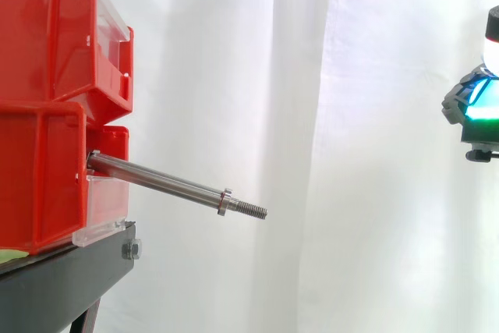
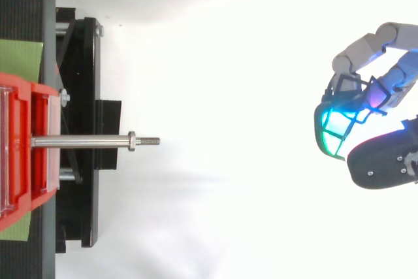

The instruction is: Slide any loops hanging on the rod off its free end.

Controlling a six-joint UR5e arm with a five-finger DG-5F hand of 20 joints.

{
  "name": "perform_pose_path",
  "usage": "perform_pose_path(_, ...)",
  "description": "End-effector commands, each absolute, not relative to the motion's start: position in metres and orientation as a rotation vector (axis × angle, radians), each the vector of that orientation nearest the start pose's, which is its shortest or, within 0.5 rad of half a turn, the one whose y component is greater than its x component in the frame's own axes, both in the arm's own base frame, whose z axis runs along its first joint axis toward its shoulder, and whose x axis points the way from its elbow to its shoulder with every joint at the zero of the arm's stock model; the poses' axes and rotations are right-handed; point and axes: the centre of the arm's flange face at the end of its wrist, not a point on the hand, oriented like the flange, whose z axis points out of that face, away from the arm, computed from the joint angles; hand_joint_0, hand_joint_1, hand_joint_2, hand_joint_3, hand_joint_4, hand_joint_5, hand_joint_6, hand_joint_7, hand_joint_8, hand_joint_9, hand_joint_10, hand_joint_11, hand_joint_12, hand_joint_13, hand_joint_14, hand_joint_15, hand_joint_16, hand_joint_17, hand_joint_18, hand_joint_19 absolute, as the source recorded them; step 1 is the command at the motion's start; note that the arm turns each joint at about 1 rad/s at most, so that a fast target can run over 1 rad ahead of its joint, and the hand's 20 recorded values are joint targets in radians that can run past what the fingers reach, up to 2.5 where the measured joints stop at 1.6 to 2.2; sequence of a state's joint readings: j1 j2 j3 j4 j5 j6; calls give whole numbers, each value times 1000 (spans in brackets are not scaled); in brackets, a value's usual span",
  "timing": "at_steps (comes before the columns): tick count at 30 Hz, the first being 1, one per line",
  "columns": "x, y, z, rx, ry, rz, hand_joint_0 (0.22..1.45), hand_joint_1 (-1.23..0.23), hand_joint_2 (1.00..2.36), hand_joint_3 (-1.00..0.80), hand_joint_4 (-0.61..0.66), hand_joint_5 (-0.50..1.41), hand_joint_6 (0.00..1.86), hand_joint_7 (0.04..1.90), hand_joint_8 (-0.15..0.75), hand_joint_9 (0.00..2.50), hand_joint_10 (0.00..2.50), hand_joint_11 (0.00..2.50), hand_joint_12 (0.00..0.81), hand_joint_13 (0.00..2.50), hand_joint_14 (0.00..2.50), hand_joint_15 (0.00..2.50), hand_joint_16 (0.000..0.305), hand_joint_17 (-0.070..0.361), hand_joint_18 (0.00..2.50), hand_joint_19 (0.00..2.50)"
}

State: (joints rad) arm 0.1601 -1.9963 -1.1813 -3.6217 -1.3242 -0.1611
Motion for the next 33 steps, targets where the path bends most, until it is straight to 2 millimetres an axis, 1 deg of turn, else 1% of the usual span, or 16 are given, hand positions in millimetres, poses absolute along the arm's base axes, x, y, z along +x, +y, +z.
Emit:
perform_pose_path(1, 620, -60, 401, 1378, 1647, 694, 600, -829, 1015, -281, 67, -212, 883, 1048, 230, 813, 14, 418, 257, 753, 6, 162, 37, 84, 714, 444)
perform_pose_path(6, 619, -64, 401, 1382, 1644, 691, 615, -833, 1012, -343, 65, -213, 880, 1031, 222, 806, 16, 409, 255, 751, 6, 159, 37, 84, 714, 437)
perform_pose_path(18, 619, -68, 401, 1386, 1639, 688, 633, -855, 1004, -456, 66, -218, 870, 1023, 211, 784, 14, 408, 252, 751, 7, 155, 37, 84, 716, 427)
perform_pose_path(27, 619, -71, 401, 1392, 1635, 688, 629, -862, 1002, -480, 64, -219, 863, 1011, 209, 774, 14, 408, 251, 752, 6, 155, 37, 84, 720, 421)
perform_pose_path(31, 619, -71, 401, 1393, 1634, 689, 605, -811, 1001, -487, 69, -215, 861, 1000, 213, 783, 14, 412, 252, 757, 6, 156, 37, 84, 719, 436)
perform_pose_path(33, 618, -72, 400, 1395, 1634, 687, 564, -756, 1000, -500, 96, -205, 848, 979, 229, 803, 16, 411, 256, 762, 6, 162, 38, 85, 724, 440)
